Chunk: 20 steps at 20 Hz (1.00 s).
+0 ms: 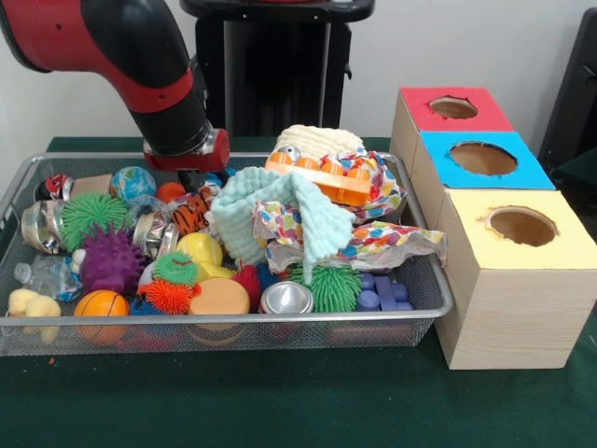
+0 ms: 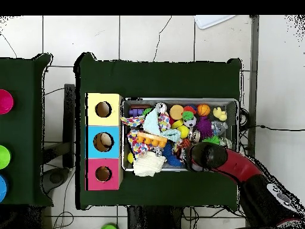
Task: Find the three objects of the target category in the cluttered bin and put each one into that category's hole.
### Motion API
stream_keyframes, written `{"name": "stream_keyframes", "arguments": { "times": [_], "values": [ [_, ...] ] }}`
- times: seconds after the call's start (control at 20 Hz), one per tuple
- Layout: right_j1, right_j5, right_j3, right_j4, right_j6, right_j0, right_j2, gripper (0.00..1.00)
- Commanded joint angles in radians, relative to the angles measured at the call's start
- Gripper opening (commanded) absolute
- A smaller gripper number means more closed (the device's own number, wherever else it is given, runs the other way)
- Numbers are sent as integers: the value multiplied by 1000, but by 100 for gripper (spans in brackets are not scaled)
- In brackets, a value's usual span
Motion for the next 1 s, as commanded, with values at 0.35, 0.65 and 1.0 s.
{"name": "stream_keyframes", "arguments": {
  "times": [0.35,0.65,1.0],
  "values": [
    [45,-13,-160,-102,-91,-4,50,100],
    [37,20,-191,-104,-89,0,58,100],
    [33,81,-231,-79,-90,0,70,100]
  ]
}}
